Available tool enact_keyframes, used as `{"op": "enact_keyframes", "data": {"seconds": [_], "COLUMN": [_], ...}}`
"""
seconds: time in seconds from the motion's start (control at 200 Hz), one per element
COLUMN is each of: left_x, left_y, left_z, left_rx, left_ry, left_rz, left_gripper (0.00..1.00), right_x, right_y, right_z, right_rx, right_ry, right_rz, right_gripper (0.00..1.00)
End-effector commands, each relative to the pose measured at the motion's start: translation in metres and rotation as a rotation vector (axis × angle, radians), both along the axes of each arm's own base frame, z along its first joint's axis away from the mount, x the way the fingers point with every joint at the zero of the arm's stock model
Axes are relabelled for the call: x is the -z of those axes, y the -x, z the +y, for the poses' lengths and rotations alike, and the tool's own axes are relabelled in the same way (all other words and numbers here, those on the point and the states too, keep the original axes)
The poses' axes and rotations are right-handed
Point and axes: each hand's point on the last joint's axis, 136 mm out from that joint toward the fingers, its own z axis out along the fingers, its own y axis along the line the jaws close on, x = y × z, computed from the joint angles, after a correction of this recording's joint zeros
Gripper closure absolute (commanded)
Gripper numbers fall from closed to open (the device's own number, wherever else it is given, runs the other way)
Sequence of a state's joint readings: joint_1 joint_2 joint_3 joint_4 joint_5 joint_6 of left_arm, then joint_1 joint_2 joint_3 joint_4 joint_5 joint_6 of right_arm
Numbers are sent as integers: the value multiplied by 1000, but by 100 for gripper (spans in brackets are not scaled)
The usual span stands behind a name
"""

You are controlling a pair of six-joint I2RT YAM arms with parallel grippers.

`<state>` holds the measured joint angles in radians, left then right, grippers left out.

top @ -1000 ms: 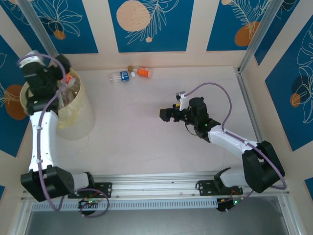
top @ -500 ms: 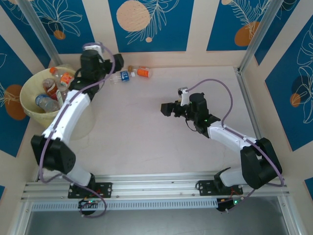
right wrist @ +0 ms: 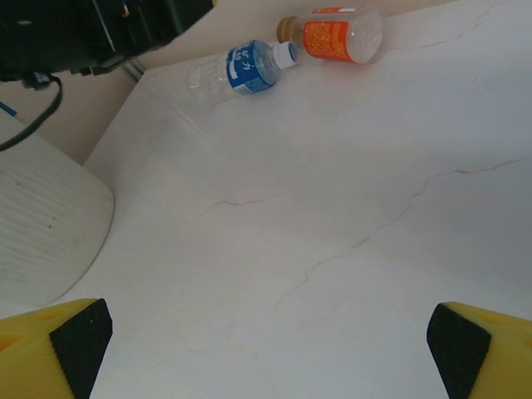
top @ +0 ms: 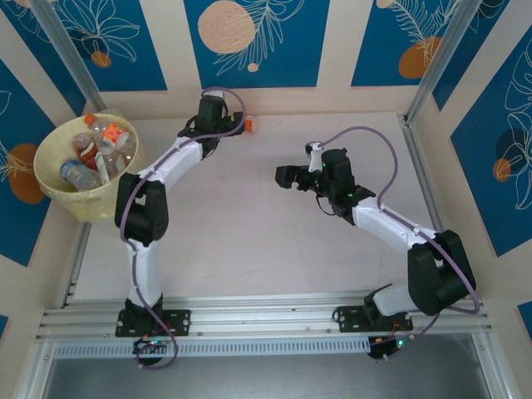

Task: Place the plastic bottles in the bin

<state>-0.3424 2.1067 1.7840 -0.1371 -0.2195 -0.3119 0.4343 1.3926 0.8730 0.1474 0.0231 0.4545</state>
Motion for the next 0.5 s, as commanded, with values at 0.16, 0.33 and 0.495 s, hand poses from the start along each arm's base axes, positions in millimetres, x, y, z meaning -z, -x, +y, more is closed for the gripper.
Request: {"op": "enact_keyframes", "data": {"seconds": [0.16, 0.33, 0.495], "left_x": [35, 46, 72], "left_y": [-64, -89, -105], "left_z": [44, 66, 90], "left_rx": [-111, -175, -215], "left_ry": [18, -28, 52], "left_rz": [27, 12, 100], "left_gripper": [0, 0, 0], "right_x": [-10, -9, -6], "right_y": [-4, -4, -5], "right_z": [-11, -10, -13], "right_rx": [42, 39, 57], "right_ry": [27, 36, 46], "right_rz": [-11, 3, 10], "right_gripper": [1, 0, 0]}}
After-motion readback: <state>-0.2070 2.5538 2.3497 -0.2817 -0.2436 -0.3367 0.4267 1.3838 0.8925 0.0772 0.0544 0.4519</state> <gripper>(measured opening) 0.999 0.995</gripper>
